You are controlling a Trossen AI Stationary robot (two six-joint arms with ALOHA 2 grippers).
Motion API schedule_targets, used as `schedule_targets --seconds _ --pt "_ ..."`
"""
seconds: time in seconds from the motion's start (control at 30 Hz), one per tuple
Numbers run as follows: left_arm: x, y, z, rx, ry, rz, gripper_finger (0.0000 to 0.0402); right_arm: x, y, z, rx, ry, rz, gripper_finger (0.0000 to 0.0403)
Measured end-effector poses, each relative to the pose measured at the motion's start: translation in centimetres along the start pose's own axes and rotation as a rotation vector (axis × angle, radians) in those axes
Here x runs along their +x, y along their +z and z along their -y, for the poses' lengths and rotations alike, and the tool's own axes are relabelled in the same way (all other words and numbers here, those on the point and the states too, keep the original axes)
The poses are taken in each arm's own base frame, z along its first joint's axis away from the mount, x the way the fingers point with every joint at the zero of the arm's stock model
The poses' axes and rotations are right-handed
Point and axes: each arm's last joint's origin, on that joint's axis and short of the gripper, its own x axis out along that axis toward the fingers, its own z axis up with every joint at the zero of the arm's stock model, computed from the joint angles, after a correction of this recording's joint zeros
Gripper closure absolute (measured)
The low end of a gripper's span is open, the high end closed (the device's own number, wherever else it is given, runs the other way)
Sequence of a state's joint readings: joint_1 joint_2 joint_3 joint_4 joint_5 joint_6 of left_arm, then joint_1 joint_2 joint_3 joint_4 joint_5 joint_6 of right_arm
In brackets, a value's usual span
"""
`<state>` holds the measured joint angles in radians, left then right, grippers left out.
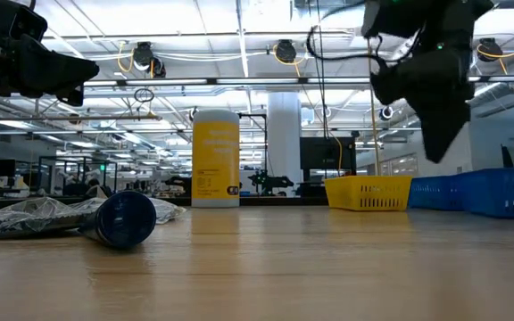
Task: Pick & Place Travel size toiletries
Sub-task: Adjust the bottom blue basket
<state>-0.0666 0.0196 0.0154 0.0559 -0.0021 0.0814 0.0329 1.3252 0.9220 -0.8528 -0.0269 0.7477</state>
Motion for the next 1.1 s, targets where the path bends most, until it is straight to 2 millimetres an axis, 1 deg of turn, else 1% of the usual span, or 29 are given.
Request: schedule_targets --seconds 0.13,0.23,0.3,0.4,0.57,0.7,0.93,1.1 --pt "0.0 0.0 0.0 0.000 0.000 0.000 0.0369 -0.4 -0.4 1.9 0.108 -0.129 -0.117 0.0233" --pt "0.0 0.0 0.0 0.000 0.000 0.000 0.0369 -0.5 -0.3 2.8 0.168 -0.207 -0.103 0.0194" --pt "0.0 0.0 0.0 0.000 0.000 0.000 0.0369 -0.5 -0.1 3.1 0.194 -0.249 -0.083 0.0177" --pt "0.0 0.0 0.0 0.000 0.000 0.000 0.0369 -0.6 0.0 3.4 0.230 -0.280 -0.058 0.0163" --pt "0.0 0.0 0.0 0.000 0.000 0.000 0.0369 -0.7 -0.3 4.5 0.311 -0.388 -0.067 0.0164" --pt "0.0 0.0 0.0 0.000 0.000 0.000 0.0369 0.0 -0.6 5.2 0.336 -0.416 -0.078 0.0175" --pt "0.0 0.0 0.0 0.000 0.000 0.000 0.0369 1.8 -0.7 5.2 0.318 -0.314 -0.056 0.0203" --pt "0.0 0.0 0.0 0.000 0.000 0.000 0.0369 2.1 -0.8 5.3 0.305 -0.315 -0.061 0.0235"
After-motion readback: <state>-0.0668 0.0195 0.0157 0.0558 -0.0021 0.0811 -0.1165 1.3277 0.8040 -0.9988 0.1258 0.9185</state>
